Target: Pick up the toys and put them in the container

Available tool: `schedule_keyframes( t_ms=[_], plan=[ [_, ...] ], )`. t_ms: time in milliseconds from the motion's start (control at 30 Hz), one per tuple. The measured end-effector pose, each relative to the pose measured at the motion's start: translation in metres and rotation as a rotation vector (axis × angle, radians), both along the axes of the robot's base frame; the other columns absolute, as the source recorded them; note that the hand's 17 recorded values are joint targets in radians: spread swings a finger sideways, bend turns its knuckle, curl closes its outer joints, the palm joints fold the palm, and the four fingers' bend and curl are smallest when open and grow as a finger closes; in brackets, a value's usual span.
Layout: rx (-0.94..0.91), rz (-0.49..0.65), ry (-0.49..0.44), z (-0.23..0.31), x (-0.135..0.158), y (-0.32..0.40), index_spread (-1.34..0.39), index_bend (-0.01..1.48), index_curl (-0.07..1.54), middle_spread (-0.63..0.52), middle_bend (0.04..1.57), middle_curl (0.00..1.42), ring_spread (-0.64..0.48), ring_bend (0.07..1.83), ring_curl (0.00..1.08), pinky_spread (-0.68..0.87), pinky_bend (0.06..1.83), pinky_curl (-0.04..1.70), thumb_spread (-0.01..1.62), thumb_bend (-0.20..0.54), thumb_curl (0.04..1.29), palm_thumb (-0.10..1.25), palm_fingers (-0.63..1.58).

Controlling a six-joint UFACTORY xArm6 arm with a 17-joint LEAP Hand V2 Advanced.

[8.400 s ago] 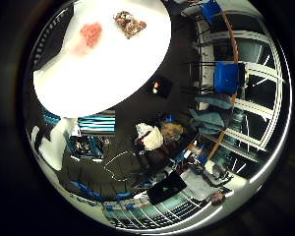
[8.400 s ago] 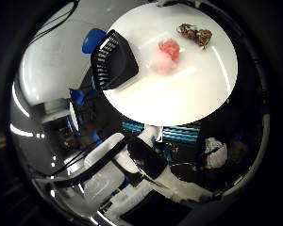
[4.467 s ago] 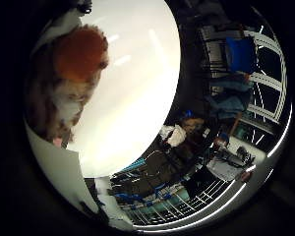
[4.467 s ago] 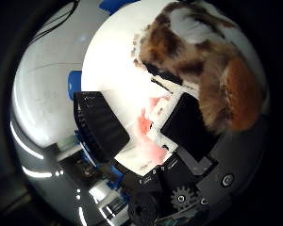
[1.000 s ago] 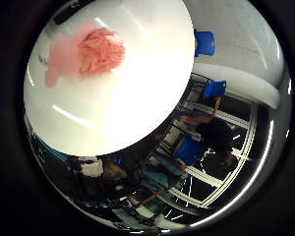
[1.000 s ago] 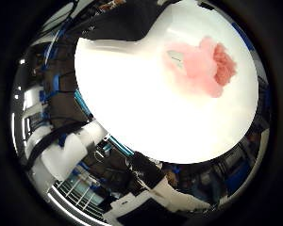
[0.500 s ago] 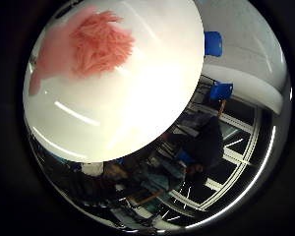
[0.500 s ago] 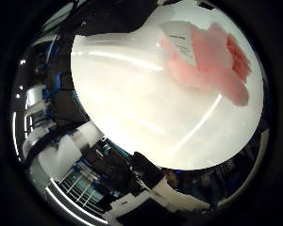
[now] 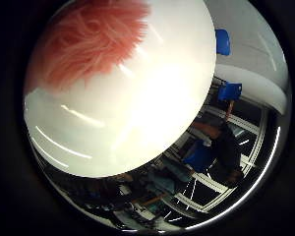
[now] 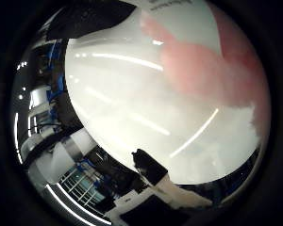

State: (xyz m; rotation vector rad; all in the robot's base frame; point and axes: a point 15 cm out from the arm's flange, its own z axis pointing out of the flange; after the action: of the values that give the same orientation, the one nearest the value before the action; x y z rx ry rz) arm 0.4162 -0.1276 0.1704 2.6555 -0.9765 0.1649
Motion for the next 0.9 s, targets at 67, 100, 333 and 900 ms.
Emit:
schedule_keyframes(
  t_ms=[67,100,333,900],
  plan=[
    [0.001,-0.003,0.001,-0.001,0.001,-0.002,-0.37,0.19,0.28,-0.09,0.29,0.34,0.12,0.29,0.26,0.37,0.34,0.28,1.02,-0.019,0.30,0.52,0.25],
    [0.000,-0.005,-0.004,0.001,0.002,-0.004,-0.36,0.19,0.29,-0.13,0.32,0.35,0.07,0.32,0.27,0.35,0.32,0.27,1.03,-0.018,0.31,0.53,0.36],
    [-0.008,-0.023,-0.015,0.017,0.009,-0.016,-0.42,0.44,0.51,-0.32,0.81,0.60,-0.31,0.94,0.50,-0.45,0.78,0.41,1.09,-0.011,0.35,0.67,1.36],
    [0.166,-0.173,0.183,0.123,-0.029,-0.019,-0.28,1.05,0.96,-0.19,1.31,0.89,-0.24,1.37,0.79,-0.19,1.33,0.92,1.03,-0.014,0.59,1.05,1.05]
  ],
)
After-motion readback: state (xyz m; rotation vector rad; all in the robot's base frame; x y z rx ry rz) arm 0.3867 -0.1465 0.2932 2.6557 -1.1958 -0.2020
